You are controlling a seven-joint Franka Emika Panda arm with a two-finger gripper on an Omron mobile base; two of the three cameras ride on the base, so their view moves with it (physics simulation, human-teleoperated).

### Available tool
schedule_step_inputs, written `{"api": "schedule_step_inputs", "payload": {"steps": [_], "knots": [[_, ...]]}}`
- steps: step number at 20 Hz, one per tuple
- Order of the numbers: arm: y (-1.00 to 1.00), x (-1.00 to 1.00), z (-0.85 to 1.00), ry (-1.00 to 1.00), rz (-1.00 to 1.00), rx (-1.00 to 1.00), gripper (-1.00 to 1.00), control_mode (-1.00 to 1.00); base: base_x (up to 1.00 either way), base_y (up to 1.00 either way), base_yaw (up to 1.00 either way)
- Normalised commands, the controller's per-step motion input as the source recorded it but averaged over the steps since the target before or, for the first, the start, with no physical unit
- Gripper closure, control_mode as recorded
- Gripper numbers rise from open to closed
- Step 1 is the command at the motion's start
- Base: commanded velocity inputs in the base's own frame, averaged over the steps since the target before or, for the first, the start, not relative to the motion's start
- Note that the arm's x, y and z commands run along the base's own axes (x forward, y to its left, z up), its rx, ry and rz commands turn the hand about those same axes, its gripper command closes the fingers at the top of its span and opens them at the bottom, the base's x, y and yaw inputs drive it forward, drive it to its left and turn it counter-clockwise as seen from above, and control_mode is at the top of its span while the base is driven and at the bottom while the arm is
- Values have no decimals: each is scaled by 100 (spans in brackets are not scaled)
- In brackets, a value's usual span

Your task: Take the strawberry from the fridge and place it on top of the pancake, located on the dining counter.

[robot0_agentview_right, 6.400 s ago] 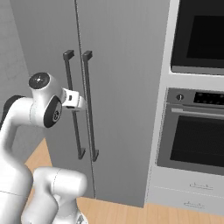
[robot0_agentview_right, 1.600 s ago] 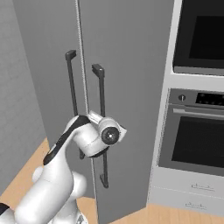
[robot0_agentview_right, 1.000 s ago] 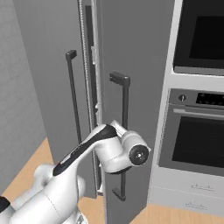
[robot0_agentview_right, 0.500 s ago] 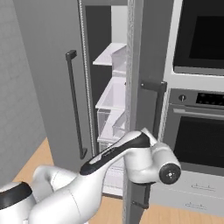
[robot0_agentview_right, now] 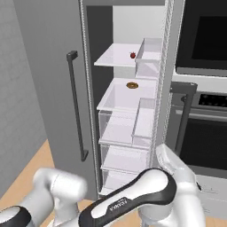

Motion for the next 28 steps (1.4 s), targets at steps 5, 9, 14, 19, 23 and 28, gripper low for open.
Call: {"api": "schedule_step_inputs", "payload": {"steps": [5,9,14,19,23,28], "knots": [[98,-90,88,-21,0,-30,100,-100,0,0,0],[100,-22,100,34,0,-50,100,-100,0,0,0],[100,-16,92,51,0,-44,100,-100,0,0,0],[81,12,17,64,0,-25,100,-100,0,0,0],[92,-8,0,34,-2,-1,100,-100,0,0,0],[88,2,0,33,-1,-7,-100,-100,0,0,0]]}}
